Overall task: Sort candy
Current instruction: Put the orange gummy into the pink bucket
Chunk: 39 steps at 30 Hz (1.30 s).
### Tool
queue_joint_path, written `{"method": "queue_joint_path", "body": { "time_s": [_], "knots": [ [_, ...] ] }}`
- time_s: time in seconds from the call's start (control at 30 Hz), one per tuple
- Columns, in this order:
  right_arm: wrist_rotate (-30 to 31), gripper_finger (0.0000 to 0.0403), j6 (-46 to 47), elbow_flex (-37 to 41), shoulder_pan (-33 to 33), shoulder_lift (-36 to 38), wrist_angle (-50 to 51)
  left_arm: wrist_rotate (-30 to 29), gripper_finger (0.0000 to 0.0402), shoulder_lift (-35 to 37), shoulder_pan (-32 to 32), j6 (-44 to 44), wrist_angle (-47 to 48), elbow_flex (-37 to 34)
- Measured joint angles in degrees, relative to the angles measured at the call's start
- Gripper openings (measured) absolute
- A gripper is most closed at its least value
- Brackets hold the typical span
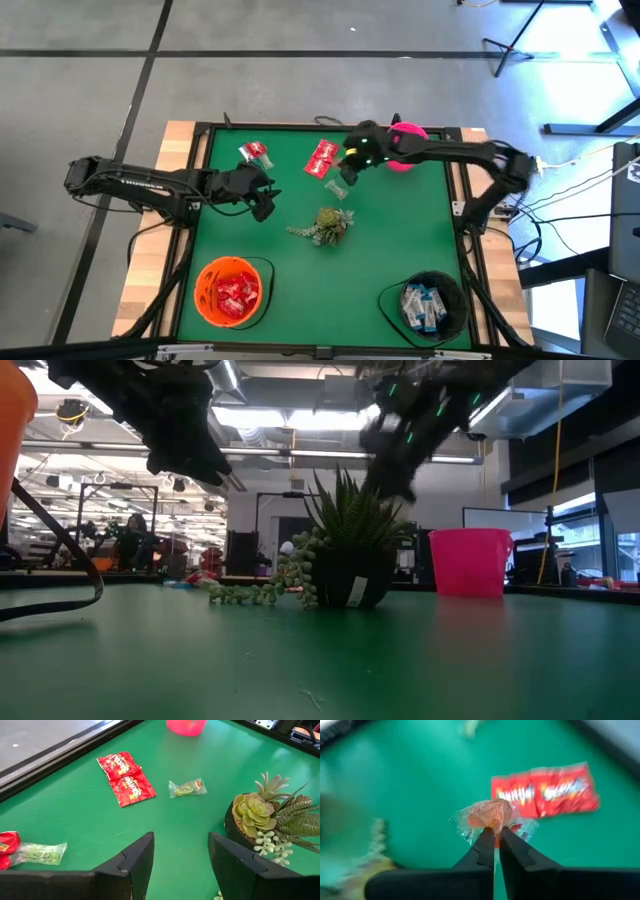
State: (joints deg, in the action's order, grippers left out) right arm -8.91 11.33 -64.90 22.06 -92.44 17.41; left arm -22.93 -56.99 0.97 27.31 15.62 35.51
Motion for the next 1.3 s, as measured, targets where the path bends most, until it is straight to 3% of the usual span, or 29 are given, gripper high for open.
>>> {"method": "queue_joint_path", "body": {
  "time_s": [0.23,0.43,0.73,1.0,1.3],
  "knots": [
    [15.26,0.0015,-2.65,-0.04,-4.30,15.58,4.88,-0.27,0.0179,0.00,0.02,0.81,0.02,0.00],
    [33.27,0.0022,-2.18,-0.11,-6.03,23.59,16.52,-0.30,0.0179,0.00,0.00,2.16,0.03,0.00],
    [43.34,0.0022,6.38,-0.09,-5.90,26.42,34.37,-0.32,0.0179,0.00,0.00,4.10,0.10,0.00],
    [43.04,0.0023,4.48,-0.09,-0.59,26.42,35.64,0.01,0.0179,0.00,0.00,5.66,0.24,0.00],
    [33.04,0.0023,1.89,0.34,11.87,30.66,33.87,0.30,0.0179,0.00,-1.44,7.04,0.28,0.00]
  ]
}}
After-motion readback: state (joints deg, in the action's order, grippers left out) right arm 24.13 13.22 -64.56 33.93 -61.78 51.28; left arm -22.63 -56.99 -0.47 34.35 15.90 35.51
